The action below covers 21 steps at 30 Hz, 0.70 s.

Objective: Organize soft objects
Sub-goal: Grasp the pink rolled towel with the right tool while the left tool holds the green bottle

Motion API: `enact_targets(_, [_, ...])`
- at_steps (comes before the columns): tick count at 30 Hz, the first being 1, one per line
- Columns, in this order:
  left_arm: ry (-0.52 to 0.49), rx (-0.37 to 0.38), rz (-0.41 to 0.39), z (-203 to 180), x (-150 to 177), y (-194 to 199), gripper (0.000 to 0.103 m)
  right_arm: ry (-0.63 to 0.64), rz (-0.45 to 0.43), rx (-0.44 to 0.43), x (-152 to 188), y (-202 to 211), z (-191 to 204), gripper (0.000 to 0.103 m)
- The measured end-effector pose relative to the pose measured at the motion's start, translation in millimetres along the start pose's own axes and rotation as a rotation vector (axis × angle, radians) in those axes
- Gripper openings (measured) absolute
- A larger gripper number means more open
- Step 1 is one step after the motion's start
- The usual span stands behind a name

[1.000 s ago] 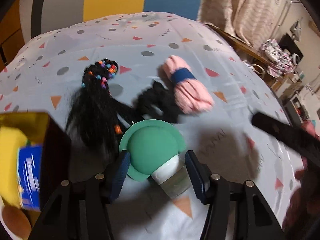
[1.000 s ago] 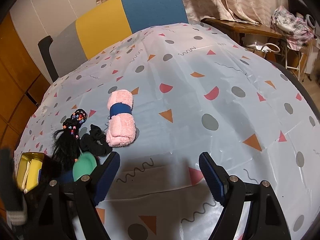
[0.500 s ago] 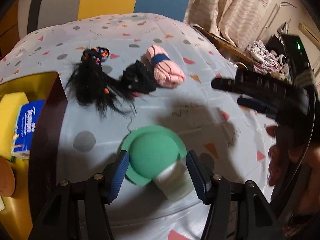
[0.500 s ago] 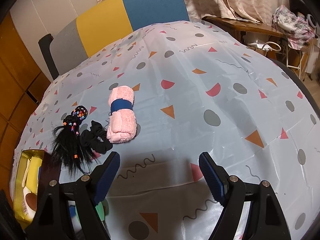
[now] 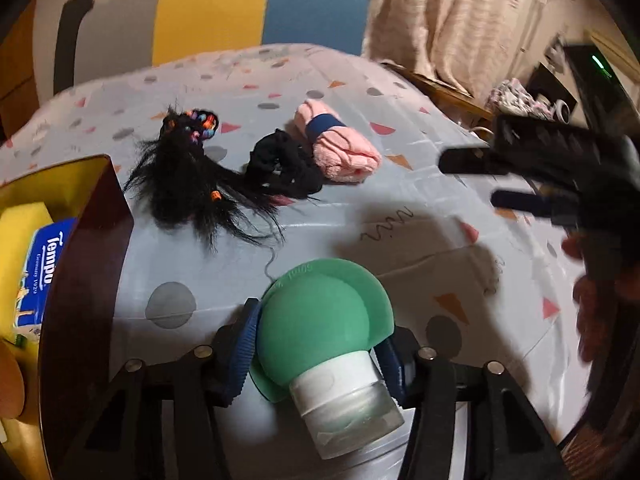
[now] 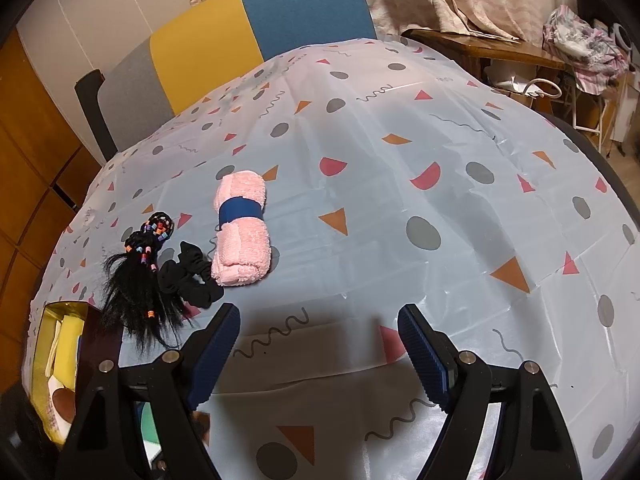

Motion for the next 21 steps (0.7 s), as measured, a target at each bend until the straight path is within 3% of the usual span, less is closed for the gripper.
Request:
enact_targets(7, [-0.008, -0.005, -0.032, -1, 4, 5, 0.055, 0.029, -0.004, -0.017, 3, -2, 8, 0.082])
enact_targets(18, [0.037, 0.054, -0.089, 5, 6, 11, 0.053, 0.155, -0.115, -0.041, -3, 2, 38, 0.082])
enact_targets(21, [0.036, 0.059, -0.088, 5, 7, 10, 0.053, 0.122, -0.079, -0.030, -12, -14, 37, 0.080])
Point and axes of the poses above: each gripper's, at about its wrist camera, not at the fingertips, and y roughly against the way its jaws point, z to its left, x to its underside, the point moved 6 cm from there along -y, roughly the way its jaws point, and after that the axes turned 5 degrees about -x, right-handed, at the moved point
